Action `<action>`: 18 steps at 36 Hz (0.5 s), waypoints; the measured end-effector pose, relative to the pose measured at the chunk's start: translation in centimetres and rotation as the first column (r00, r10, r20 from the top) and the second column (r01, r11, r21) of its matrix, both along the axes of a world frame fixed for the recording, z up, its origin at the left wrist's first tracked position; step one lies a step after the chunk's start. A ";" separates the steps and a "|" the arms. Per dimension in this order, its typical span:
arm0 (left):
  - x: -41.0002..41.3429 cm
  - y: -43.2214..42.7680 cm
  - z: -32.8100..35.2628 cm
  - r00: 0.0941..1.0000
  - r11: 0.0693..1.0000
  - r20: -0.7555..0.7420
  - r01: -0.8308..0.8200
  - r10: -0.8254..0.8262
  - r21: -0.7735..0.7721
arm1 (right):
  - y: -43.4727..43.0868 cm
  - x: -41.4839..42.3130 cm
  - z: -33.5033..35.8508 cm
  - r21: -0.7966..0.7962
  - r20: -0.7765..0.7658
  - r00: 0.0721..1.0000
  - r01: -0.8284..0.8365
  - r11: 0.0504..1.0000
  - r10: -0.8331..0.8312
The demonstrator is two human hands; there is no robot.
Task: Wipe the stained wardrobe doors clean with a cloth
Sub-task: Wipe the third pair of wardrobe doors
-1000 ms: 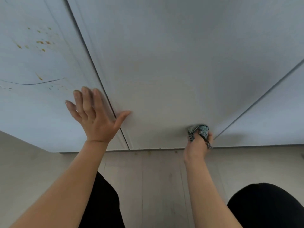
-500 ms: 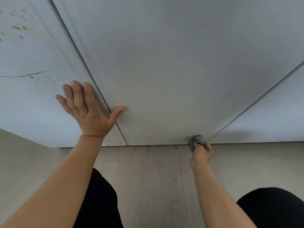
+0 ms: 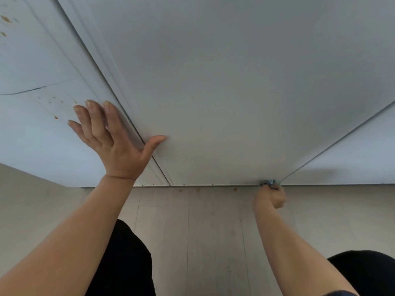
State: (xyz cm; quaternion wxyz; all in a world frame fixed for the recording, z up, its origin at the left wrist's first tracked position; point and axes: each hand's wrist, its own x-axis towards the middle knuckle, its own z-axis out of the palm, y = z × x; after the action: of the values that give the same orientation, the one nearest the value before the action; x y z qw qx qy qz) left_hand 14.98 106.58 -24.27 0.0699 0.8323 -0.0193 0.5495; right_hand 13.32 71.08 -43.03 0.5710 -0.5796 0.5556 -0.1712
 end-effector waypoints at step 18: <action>-0.9 0.2 0.4 0.998 1.000 -0.053 -0.025 0.026 0.010 | 3.2 -0.4 0.5 0.184 0.019 0.998 -0.055 0.981 0.052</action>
State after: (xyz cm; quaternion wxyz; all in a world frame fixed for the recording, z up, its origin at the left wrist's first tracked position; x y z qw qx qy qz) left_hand 14.05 106.82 -23.90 0.0594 0.8471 -0.0096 0.5281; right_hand 12.94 74.32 -42.54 0.6306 -0.5377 0.5492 -0.1076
